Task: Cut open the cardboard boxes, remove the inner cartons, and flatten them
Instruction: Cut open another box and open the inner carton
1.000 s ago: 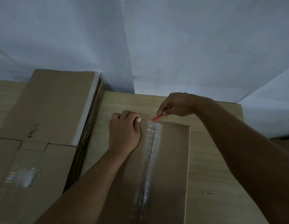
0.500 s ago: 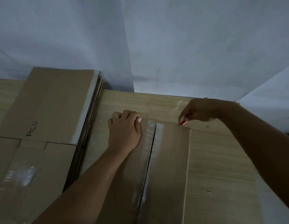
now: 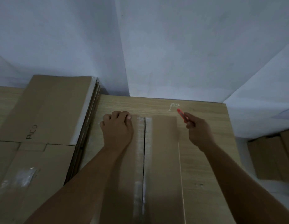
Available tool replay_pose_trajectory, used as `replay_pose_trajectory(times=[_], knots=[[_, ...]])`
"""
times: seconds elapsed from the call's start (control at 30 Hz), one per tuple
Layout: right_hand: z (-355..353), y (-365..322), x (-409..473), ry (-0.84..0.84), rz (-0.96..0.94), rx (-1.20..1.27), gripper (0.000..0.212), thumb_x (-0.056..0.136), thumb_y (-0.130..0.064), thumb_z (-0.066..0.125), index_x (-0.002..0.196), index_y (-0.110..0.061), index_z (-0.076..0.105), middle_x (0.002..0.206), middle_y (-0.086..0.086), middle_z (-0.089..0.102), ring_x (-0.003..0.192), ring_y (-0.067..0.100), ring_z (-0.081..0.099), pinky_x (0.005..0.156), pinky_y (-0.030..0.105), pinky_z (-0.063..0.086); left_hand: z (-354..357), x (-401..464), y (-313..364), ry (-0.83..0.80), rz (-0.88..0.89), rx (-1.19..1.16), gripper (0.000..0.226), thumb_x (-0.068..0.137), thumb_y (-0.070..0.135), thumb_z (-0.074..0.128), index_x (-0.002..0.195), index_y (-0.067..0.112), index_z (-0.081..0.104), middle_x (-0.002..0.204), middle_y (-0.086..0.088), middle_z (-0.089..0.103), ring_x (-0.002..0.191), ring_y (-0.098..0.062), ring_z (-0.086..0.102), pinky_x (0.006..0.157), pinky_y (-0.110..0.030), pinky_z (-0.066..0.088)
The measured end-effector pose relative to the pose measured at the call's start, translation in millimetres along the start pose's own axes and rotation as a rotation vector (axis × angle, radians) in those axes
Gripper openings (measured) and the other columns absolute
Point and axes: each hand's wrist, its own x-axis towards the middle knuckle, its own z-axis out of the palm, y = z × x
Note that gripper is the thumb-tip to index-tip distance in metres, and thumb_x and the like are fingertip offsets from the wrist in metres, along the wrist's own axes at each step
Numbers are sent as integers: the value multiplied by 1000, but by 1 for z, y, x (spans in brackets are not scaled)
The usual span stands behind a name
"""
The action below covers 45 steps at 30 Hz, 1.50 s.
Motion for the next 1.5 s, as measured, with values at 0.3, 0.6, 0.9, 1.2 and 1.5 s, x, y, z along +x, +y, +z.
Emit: replay_pose_trajectory(times=[0.3, 0.6, 0.9, 1.2, 1.5], knots=[[21, 52, -121, 263, 209, 4, 39, 94, -17, 64, 131, -30, 65, 102, 9, 68, 79, 21, 63, 66, 30, 52, -31, -41, -13, -40, 117, -138, 54, 99, 48, 44, 144, 18, 41, 140, -8, 52, 128, -27, 49, 103, -54, 44], [45, 95, -250, 452, 383, -181, 31, 94, -23, 65, 125, -22, 68, 106, 12, 65, 99, 35, 59, 85, 43, 46, -52, -166, -37, -38, 346, -176, 48, 97, 43, 49, 134, 13, 55, 133, -9, 56, 125, -27, 49, 107, -44, 39], [41, 129, -285, 391, 400, -197, 36, 91, -28, 69, 126, -22, 66, 110, 13, 58, 102, 35, 54, 89, 46, 47, -39, -217, -50, -117, 321, -131, 60, 100, 48, 34, 143, 11, 53, 153, -13, 43, 148, -31, 27, 117, -44, 28], [52, 26, -267, 543, -139, -174, 36, 94, -29, 64, 128, -19, 63, 118, 8, 59, 105, 26, 52, 85, 43, 46, -22, -193, -33, -134, 277, -203, 60, 99, 44, 28, 138, 10, 58, 154, -13, 41, 149, -34, 23, 116, -52, 33], [85, -37, -245, 284, -243, -564, 44, 89, -60, 51, 123, -34, 57, 128, 0, 55, 121, 27, 47, 97, 48, 39, -15, -179, -32, -126, 301, -226, 57, 101, 41, 29, 136, 9, 60, 152, -14, 45, 148, -36, 26, 114, -51, 35]])
